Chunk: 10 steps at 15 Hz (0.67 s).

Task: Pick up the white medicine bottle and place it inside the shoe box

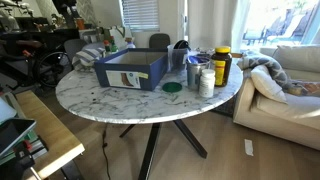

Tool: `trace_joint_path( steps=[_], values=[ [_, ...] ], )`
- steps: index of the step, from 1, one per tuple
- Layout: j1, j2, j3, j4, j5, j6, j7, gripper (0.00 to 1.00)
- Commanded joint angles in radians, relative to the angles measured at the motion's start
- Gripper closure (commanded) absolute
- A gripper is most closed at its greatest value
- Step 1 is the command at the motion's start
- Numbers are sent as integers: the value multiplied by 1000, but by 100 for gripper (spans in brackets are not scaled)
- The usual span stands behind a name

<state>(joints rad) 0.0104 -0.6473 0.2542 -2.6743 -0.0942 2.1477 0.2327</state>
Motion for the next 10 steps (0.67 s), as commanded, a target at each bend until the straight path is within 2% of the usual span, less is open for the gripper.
trace_joint_path(
  steps=[1,6,7,10],
  values=[
    [20,4,-19,2,-14,-4,11,0],
    [20,4,-19,2,-14,-4,11,0],
    [24,-22,-21,-13,-12,2,11,0],
    [6,-161,-85,-95,-15,15,-14,0]
  ],
)
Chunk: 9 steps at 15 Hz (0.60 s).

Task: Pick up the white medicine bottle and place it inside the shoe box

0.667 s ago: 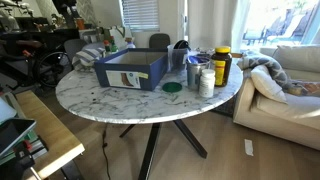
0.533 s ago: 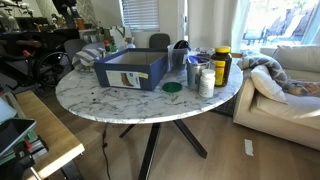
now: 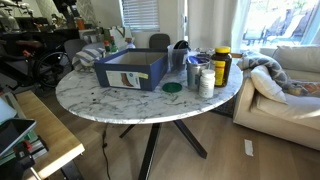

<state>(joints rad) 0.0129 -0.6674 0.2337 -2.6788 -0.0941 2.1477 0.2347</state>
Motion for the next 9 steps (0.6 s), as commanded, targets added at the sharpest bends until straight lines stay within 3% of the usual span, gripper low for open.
trace_joint_path(
  steps=[1,3,4,5,9],
  values=[
    [-6,-180,-88,-112,-7,25,-11,0],
    [-8,-276,-161,-166,27,79,-41,0],
    [-17,-226,-170,-71,43,63,-31,0],
    [-21,-177,-134,-83,17,47,-22,0],
    [-22,-197,-135,-79,17,45,-29,0]
  ],
)
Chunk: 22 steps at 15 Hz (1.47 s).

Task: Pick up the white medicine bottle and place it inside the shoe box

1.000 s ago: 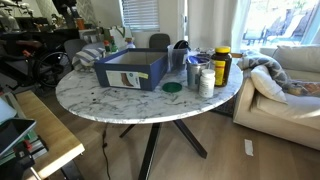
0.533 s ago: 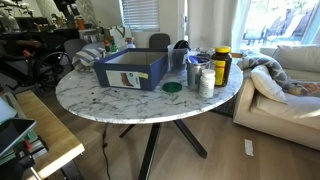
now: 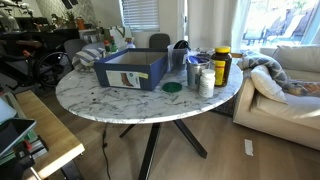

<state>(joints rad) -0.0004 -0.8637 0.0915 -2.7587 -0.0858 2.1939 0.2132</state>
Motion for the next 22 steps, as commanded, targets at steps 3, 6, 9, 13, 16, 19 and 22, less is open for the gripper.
trace_joint_path(
  steps=[3,6,9,13,16,19,22],
  values=[
    [-31,-22,-49,6,19,47,-28,0],
    [-80,-68,-199,26,54,75,-93,0],
    [-115,-93,-366,56,114,97,-207,0],
    [-78,-75,-614,143,239,-24,-456,0],
    [-149,53,-689,242,249,-154,-433,0],
    [-183,21,-680,214,251,-128,-450,0],
    [-194,75,-680,241,256,-130,-447,0]
  ],
)
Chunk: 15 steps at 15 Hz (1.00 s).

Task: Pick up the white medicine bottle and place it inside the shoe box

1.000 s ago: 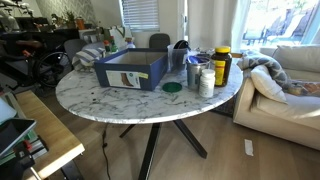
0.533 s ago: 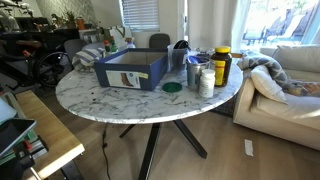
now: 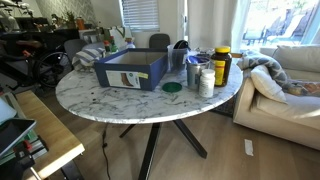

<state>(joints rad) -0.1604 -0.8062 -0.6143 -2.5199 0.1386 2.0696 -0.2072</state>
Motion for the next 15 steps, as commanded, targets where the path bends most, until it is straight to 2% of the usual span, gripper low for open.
trace_joint_path(
  steps=[1,4,5,7,9,11,14,15],
  values=[
    [-34,25,27,5,33,-6,-25,0],
    [-35,31,29,8,33,-6,-23,0],
    [-28,68,20,37,60,61,2,0],
    [-18,220,-7,160,73,78,51,0],
    [40,301,-36,241,-14,117,130,0],
    [79,406,-79,353,-39,41,165,0],
    [131,566,-172,516,61,-153,85,0],
    [68,630,-138,554,116,-225,44,0]
  ],
)
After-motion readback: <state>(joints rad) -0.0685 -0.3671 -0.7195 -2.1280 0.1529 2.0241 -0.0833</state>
